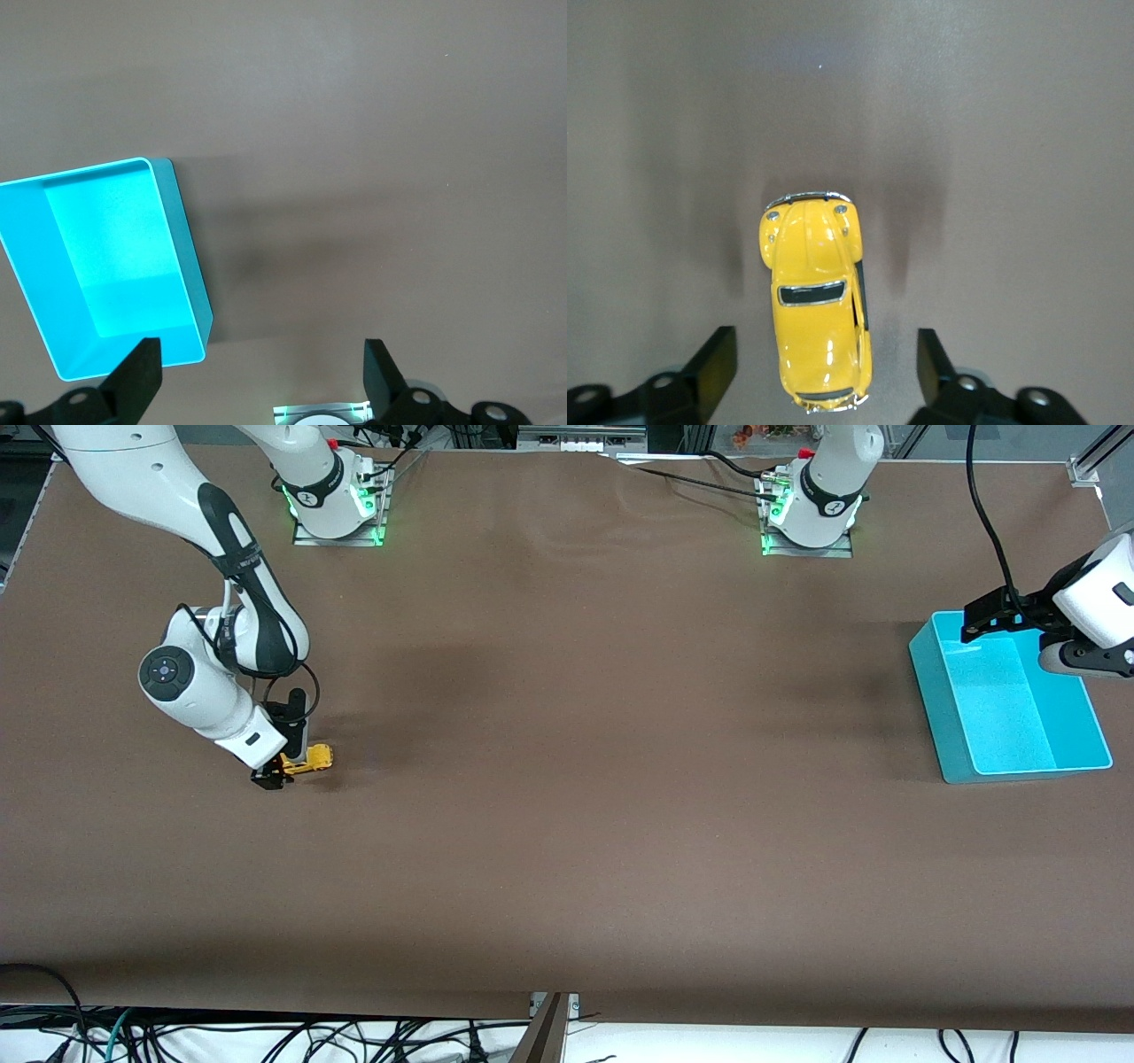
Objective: Wind and store yellow beetle car
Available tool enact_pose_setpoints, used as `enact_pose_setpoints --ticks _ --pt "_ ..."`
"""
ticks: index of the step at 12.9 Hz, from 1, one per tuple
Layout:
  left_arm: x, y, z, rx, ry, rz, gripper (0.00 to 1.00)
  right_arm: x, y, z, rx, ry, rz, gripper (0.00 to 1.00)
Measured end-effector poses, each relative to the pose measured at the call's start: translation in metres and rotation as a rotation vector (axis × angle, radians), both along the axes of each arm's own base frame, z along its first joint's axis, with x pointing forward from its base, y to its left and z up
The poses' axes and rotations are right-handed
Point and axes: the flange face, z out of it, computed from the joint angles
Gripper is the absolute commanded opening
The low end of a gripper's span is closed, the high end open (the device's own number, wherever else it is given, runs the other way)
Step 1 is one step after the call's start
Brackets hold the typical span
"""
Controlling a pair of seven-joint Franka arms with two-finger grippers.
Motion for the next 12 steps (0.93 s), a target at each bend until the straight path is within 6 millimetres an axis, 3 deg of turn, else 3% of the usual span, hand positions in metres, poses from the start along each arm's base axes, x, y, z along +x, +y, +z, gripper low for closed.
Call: enact_pose_setpoints --ticks 2,8,12 --pt "0.000 0.000 0.000 0.000 0.001 0.001 1.00 0.000 0.000 0.000 0.000 0.001 0.000 0.00" --pt "0.000 0.002 -0.001 0.000 0.003 0.003 1.00 -0.002 -0.006 0.000 0.003 0.019 -0.021 0.00" --pt "0.000 0.002 -0.001 0.000 0.005 0.004 1.00 -0.003 -0.068 0.000 0.001 0.021 -0.078 0.00"
